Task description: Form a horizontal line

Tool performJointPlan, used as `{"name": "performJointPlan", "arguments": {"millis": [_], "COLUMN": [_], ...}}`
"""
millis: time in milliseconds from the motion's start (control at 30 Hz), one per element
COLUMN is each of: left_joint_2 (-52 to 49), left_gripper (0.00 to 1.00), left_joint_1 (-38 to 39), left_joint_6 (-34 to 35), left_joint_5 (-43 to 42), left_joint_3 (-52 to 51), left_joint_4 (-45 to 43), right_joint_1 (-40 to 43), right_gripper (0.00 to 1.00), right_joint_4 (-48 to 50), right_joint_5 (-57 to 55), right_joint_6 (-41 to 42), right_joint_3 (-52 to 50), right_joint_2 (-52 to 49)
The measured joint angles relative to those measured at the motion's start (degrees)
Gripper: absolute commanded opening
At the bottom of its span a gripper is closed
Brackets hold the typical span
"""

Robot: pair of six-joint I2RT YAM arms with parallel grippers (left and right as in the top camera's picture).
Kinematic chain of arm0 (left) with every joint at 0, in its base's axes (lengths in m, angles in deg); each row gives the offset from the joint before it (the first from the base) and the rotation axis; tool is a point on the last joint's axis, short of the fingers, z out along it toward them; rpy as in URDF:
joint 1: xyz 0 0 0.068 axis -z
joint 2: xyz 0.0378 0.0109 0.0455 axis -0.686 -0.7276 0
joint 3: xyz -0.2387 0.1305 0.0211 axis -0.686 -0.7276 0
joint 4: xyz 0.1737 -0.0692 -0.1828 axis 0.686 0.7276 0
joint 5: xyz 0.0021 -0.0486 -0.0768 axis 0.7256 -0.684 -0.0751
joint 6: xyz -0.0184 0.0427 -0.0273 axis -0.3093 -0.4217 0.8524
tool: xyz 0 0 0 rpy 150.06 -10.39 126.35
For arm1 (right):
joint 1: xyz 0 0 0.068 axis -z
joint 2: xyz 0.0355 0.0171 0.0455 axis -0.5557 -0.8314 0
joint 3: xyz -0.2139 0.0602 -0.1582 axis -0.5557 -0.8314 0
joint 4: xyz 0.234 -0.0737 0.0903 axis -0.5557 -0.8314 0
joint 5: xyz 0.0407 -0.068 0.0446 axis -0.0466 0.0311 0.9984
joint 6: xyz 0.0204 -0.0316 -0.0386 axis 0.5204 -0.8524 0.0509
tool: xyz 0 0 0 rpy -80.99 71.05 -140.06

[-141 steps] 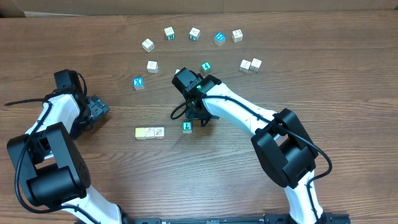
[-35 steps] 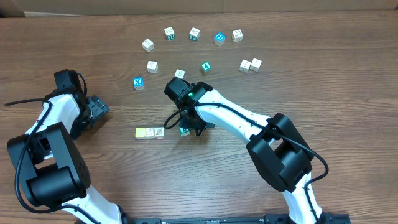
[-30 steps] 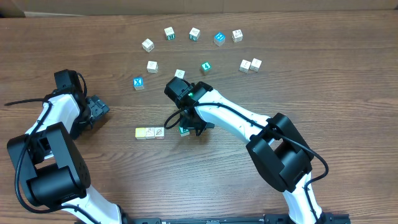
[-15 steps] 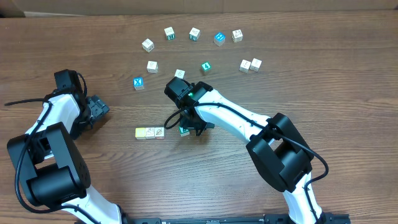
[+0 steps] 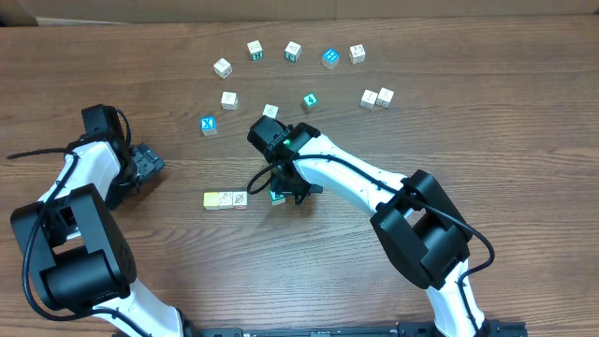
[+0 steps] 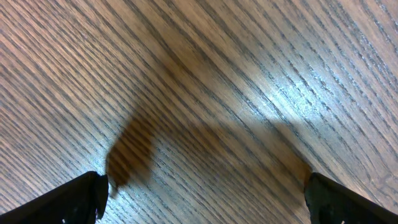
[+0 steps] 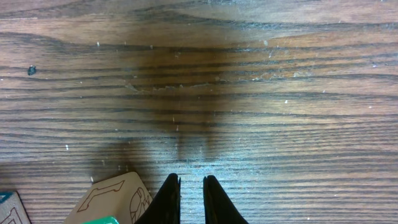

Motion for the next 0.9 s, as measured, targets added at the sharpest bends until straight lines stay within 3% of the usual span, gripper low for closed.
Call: {"name": "performJointPlan", "arguments": {"millis": [900], "left_joint_2": [0.0], "left_gripper": [1.0], "left_joint_1": [0.0], "left_joint_6": [0.0], "left_joint_5": [0.0], "left_joint_3": [0.0], "left_joint_4": [0.0], "right_joint_1": [0.0], "right_gripper": [0.12], "right_joint_4": [0.1], "right_joint_5": [-1.2], "right_joint_6": [0.0], "right_joint_3": [0.0], "right_joint_2": [0.0]}}
